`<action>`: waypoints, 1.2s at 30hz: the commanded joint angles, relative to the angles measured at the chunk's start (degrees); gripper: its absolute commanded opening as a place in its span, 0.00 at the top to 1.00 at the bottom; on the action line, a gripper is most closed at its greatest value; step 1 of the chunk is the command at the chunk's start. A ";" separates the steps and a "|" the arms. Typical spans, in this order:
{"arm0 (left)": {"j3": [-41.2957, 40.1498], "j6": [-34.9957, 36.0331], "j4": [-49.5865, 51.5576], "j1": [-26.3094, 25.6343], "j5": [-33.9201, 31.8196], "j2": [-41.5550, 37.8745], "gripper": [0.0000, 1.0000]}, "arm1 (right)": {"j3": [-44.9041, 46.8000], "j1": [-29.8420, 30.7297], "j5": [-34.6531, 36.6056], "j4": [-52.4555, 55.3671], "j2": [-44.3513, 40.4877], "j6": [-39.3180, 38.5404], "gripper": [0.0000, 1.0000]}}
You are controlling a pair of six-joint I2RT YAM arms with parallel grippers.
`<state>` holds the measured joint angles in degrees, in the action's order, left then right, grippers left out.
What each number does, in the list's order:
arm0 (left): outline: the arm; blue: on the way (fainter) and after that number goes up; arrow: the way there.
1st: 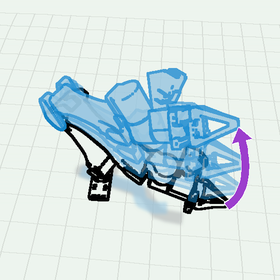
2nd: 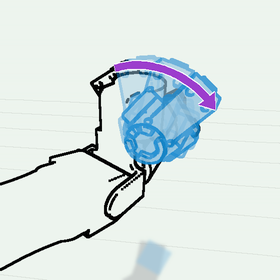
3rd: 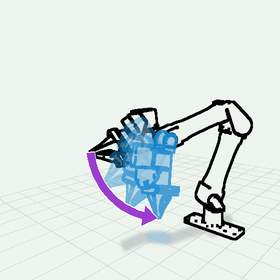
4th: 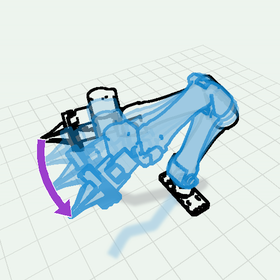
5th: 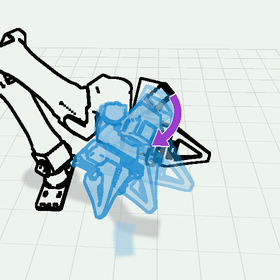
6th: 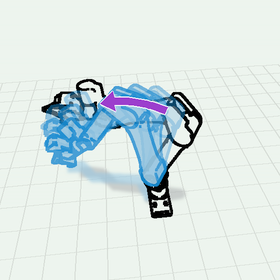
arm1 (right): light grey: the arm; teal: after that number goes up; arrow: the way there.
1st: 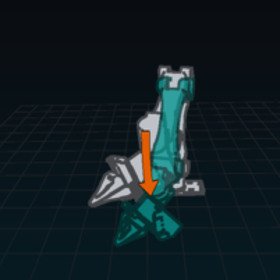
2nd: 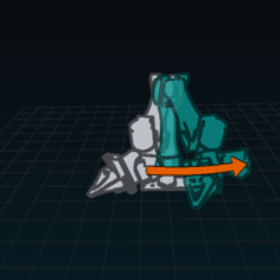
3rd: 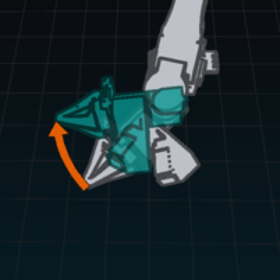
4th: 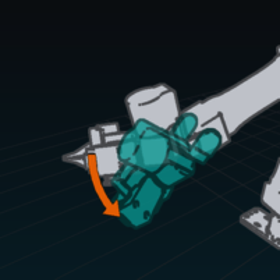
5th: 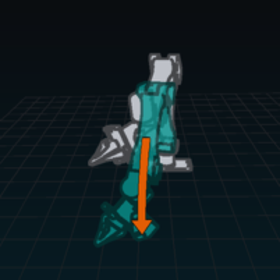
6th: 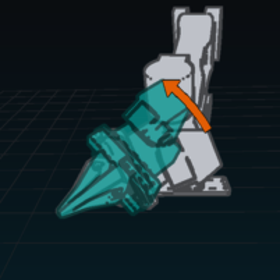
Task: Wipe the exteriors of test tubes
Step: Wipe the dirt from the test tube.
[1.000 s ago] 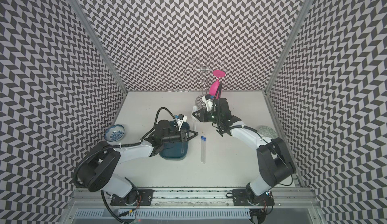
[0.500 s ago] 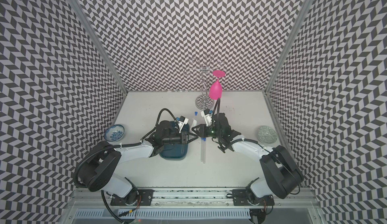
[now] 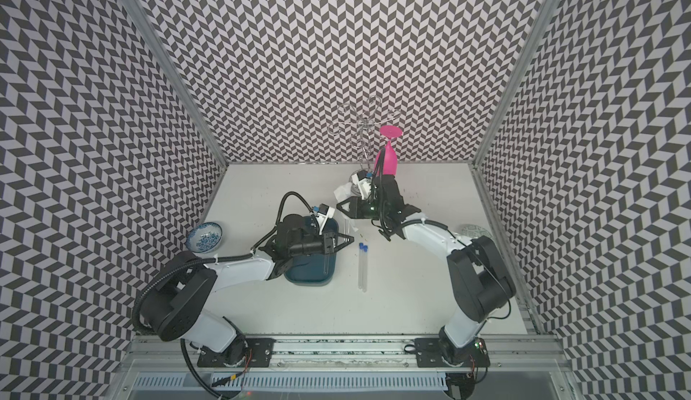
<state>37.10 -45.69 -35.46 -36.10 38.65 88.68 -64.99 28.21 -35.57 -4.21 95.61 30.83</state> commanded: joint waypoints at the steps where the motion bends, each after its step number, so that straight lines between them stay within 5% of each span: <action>1: 0.10 0.78 -1.52 -0.99 3.31 -1.78 0.86 | 0.82 0.00 0.89 -2.35 -0.80 -2.52 0.79; 14: 0.46 -0.06 -2.95 -0.91 3.80 0.06 0.86 | 13.19 7.27 7.99 0.94 -8.32 -3.32 0.78; 36: -0.74 -0.19 -3.41 -0.38 3.71 -0.45 0.86 | 0.31 7.92 20.07 22.21 -11.70 -12.53 0.65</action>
<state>36.67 -45.95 -36.82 -36.71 41.69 88.95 -63.37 35.88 -18.37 15.53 85.84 20.10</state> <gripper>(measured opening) 0.150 0.345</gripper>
